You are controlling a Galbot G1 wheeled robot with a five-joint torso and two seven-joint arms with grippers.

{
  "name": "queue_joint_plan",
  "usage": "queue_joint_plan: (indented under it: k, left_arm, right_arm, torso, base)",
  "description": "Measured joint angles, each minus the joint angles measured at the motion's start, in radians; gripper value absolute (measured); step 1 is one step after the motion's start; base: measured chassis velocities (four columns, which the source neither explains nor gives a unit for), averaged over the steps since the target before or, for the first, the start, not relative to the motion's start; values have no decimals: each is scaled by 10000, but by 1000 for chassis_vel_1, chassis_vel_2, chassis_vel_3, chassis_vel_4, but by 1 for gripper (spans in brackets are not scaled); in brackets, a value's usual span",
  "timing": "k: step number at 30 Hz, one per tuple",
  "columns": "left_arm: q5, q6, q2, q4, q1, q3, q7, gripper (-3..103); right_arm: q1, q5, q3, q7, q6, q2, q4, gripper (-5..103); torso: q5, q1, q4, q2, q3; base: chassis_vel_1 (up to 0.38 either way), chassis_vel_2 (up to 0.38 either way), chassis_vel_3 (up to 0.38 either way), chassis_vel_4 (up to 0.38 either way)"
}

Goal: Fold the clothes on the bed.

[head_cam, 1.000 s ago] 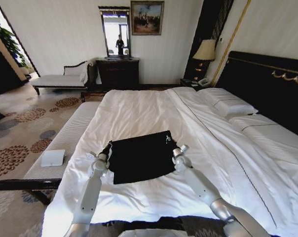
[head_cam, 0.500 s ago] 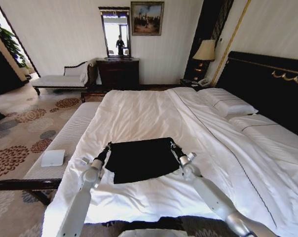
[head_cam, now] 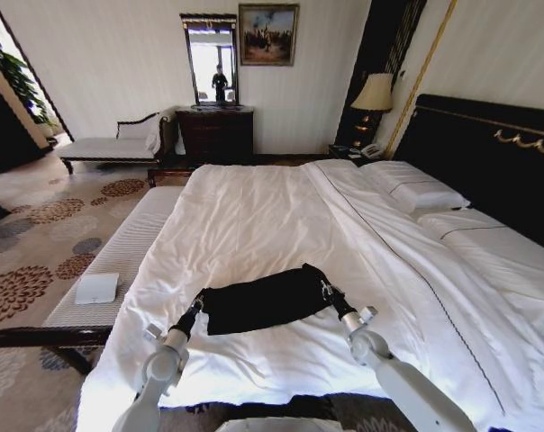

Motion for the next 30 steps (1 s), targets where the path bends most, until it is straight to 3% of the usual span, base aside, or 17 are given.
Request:
queue_joint_plan:
  k: [16,19,23,24,28,30]
  left_arm:
    - [1249,207,-449,-408,789,-180,-789,2]
    - [1346,240,-463,-550,786,-205,-817,4]
    - [1383,414,-474,-1368,1113,-511,-781,26]
    - [1383,414,-474,-1368,1113,-511,-781,26]
    - [1126,448,-391,-2010,1450,-1204,-723,42]
    - [973,449,-391,-2082,1447,-1473,-815,47]
  right_arm:
    - [-1885,-891,367,1359,-422,-275,1632,1]
    - [-2178,-825,668,1411,-471,-275,2187,12]
    - [-2446,-214,1321,2013,-815,-317,3228,27]
    - [-2446,-214,1321,2013,-815,-317,3228,27]
    - [-2429,924,1680,3563,-1800,-378,3898,49]
    - [-2411,1205,1669,3798,-2066,-378,3951,54]
  torso:
    - [-2,0,-2,-2,1]
    - [-3,1,-1,-2,2]
    - [-4,1,-1,-3,1]
    - [-4,1,-1,-3,1]
    - [-3,1,1,-2,1]
    - [-4,1,0,-2,1]
  base:
    - [0,0,0,0]
    - [0,0,0,0]
    - [0,0,0,0]
    - [0,0,0,0]
    - [0,0,0,0]
    - [0,0,0,0]
